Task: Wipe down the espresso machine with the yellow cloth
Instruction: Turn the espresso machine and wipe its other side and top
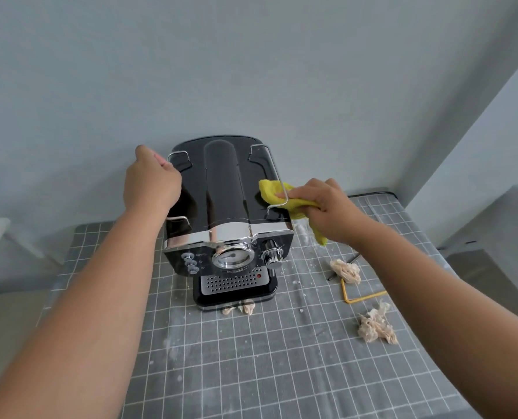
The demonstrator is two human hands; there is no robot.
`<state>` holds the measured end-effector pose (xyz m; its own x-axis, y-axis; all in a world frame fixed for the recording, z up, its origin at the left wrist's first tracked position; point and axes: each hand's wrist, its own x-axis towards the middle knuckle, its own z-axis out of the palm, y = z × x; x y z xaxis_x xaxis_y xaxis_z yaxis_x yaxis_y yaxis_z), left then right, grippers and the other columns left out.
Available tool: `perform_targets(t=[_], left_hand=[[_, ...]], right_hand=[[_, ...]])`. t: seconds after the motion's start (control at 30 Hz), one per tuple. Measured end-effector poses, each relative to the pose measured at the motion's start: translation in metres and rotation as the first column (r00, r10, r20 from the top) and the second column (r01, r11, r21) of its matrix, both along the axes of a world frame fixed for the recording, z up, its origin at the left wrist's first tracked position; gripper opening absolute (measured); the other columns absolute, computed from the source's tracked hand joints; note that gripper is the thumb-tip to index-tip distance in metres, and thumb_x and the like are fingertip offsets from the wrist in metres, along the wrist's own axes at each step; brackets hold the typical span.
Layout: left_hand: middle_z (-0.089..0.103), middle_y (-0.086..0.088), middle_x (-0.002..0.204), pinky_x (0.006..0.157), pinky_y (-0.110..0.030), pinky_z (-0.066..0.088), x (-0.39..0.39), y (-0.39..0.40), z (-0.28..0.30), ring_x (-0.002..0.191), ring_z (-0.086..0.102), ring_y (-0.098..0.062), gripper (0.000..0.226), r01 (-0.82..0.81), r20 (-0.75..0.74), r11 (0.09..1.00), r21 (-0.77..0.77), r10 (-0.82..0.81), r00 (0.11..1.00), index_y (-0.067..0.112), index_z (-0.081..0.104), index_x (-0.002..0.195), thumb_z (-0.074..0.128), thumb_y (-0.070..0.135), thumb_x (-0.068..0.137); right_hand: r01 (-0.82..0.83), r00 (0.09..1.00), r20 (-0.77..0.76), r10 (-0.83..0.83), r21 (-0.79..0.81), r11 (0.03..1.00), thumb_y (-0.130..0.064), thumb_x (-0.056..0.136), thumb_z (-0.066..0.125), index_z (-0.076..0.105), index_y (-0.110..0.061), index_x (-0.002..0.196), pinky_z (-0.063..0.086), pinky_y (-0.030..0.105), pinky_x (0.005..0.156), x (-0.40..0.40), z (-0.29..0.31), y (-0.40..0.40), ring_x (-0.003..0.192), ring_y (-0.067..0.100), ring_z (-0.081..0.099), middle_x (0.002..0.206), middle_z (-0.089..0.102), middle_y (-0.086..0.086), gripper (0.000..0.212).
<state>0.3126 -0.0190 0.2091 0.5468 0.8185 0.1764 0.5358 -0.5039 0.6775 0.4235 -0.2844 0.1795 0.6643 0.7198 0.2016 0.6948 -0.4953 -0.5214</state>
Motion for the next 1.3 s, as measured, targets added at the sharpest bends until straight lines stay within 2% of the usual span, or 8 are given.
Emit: perform_targets(t=[0.17, 0.27, 0.4, 0.63, 0.77, 0.9, 1.1, 1.3], left_hand=[[0.049, -0.006, 0.092, 0.068, -0.036, 0.036, 0.000, -0.001, 0.001, 0.082, 0.045, -0.029, 0.015, -0.004, -0.022, 0.999, 0.039, 0.005, 1.000, 0.009, 0.046, 0.108, 0.042, 0.014, 0.094], [0.049, -0.006, 0.094, 0.069, -0.036, 0.036, 0.000, -0.001, 0.001, 0.082, 0.045, -0.029, 0.016, -0.008, -0.025, 0.999, 0.051, 0.009, 1.000, 0.010, 0.047, 0.108, 0.043, 0.015, 0.094], [0.055, -0.010, 0.101, 0.069, -0.036, 0.037, 0.000, -0.001, -0.001, 0.083, 0.046, -0.029, 0.017, -0.013, -0.025, 0.999, 0.052, 0.014, 1.000, 0.010, 0.047, 0.109, 0.043, 0.015, 0.094], [0.058, -0.013, 0.108, 0.069, -0.036, 0.038, 0.000, -0.002, 0.000, 0.086, 0.050, -0.032, 0.020, -0.012, -0.028, 0.998, 0.066, 0.014, 1.000, 0.008, 0.047, 0.111, 0.041, 0.015, 0.093], [0.057, -0.011, 0.102, 0.068, -0.036, 0.040, 0.002, -0.001, -0.001, 0.082, 0.048, -0.030, 0.018, -0.014, -0.020, 0.999, 0.050, 0.015, 1.000, 0.009, 0.048, 0.109, 0.041, 0.014, 0.092], [0.056, -0.010, 0.100, 0.067, -0.036, 0.040, 0.003, -0.003, -0.001, 0.081, 0.048, -0.030, 0.018, -0.012, -0.026, 0.998, 0.058, 0.013, 1.000, 0.009, 0.048, 0.109, 0.041, 0.013, 0.093], [0.060, -0.016, 0.103, 0.068, -0.040, 0.045, 0.004, -0.003, -0.001, 0.089, 0.056, -0.037, 0.021, -0.004, -0.074, 0.994, 0.108, 0.012, 0.997, 0.007, 0.046, 0.111, 0.040, 0.013, 0.092], [0.061, -0.015, 0.103, 0.067, -0.039, 0.045, 0.005, -0.003, -0.001, 0.091, 0.058, -0.037, 0.021, -0.009, -0.074, 0.997, 0.082, 0.015, 0.997, 0.008, 0.046, 0.113, 0.042, 0.016, 0.094]], right_hand=[[-0.115, 0.975, 0.182, 0.129, -0.082, 0.990, -0.011, 0.080, 0.049, 0.072, -0.034, 0.104, 0.036, 0.039, 0.077, -0.009, 0.008, -0.029, 0.082, 0.021, 0.039, 0.089, 0.056, -0.007, 0.041], [0.034, 0.954, 0.298, 0.007, -0.132, 0.991, -0.006, 0.079, 0.051, 0.071, -0.043, 0.095, 0.038, 0.047, 0.083, 0.001, 0.020, -0.051, 0.086, 0.019, 0.036, 0.092, 0.057, -0.004, 0.045], [0.065, 0.979, 0.189, -0.077, 0.069, 0.995, -0.032, 0.078, 0.038, 0.070, -0.041, 0.103, 0.037, 0.038, 0.079, -0.013, 0.023, -0.033, 0.080, 0.023, 0.042, 0.084, 0.054, -0.005, 0.042], [0.202, 0.958, 0.236, -0.163, -0.153, 0.967, -0.022, 0.074, 0.034, 0.073, -0.038, 0.088, 0.034, 0.041, 0.084, -0.025, -0.017, -0.055, 0.089, 0.027, 0.044, 0.084, 0.054, -0.002, 0.045], [0.399, 0.913, 0.014, -0.409, 0.192, 0.897, -0.014, 0.074, 0.038, 0.072, -0.035, 0.099, 0.032, 0.031, 0.079, -0.029, 0.012, -0.048, 0.088, 0.028, 0.047, 0.080, 0.056, 0.001, 0.047], [0.227, 0.970, 0.002, -0.242, 0.335, 0.914, -0.011, 0.084, 0.044, 0.068, -0.035, 0.110, 0.042, 0.032, 0.086, -0.020, 0.059, 0.005, 0.096, 0.027, 0.052, 0.093, 0.057, 0.007, 0.043], [0.173, 0.956, 0.281, -0.081, -0.319, 0.932, -0.021, 0.090, 0.037, 0.052, -0.038, 0.129, 0.033, 0.038, 0.090, -0.007, 0.056, 0.085, 0.112, 0.031, 0.039, 0.116, 0.050, 0.007, 0.045], [0.008, 0.969, 0.234, 0.073, -0.330, 0.944, -0.017, 0.088, 0.040, 0.066, -0.028, 0.090, 0.032, 0.036, 0.083, -0.028, 0.056, 0.059, 0.100, 0.027, 0.040, 0.090, 0.049, 0.000, 0.028]])
